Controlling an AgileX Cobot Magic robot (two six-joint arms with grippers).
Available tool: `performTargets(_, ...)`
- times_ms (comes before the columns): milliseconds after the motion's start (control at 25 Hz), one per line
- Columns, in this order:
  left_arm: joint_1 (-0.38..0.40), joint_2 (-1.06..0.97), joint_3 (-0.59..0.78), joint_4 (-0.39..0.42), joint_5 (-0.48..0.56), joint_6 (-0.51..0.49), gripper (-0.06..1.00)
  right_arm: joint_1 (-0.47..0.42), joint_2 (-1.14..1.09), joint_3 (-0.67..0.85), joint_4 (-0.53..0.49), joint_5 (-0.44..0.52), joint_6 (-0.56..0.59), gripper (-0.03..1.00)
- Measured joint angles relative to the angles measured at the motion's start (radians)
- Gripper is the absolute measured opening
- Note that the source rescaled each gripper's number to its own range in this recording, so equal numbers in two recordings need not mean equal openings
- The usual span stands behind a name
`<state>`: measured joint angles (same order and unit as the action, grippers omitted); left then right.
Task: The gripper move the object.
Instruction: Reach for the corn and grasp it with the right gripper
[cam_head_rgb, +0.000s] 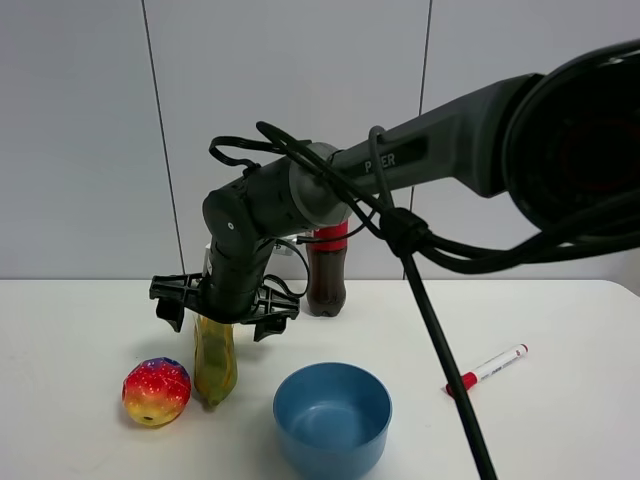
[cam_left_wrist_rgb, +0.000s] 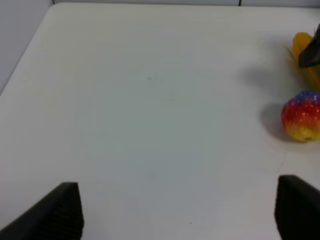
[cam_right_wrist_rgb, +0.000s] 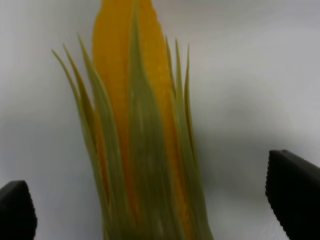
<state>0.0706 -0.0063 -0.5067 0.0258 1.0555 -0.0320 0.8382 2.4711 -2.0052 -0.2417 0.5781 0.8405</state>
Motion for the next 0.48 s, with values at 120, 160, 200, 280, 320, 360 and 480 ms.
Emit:
performTargets(120,0.000,0.000,0.000,0.000,0.000,0.000,1.00,0.000,0.001,0.000,-0.014,0.000,0.000,0.81)
performTargets(160,0.000,0.000,0.000,0.000,0.000,0.000,1.00,0.000,0.001,0.000,-0.019,0.000,0.000,0.80)
performTargets(200,0.000,0.000,0.000,0.000,0.000,0.000,1.00,0.000,0.002,0.000,-0.023,0.000,0.001,0.80)
performTargets(280,0.000,0.000,0.000,0.000,0.000,0.000,1.00,0.000,0.007,0.000,-0.029,0.001,0.003,0.80)
performTargets(320,0.000,0.000,0.000,0.000,0.000,0.000,1.00,0.000,0.012,0.000,-0.029,0.001,0.003,0.80)
performTargets(360,0.000,0.000,0.000,0.000,0.000,0.000,1.00,0.000,0.017,0.000,-0.030,0.001,0.003,0.80)
performTargets(480,0.000,0.000,0.000,0.000,0.000,0.000,1.00,0.000,0.026,0.000,-0.031,0.004,0.003,0.75)
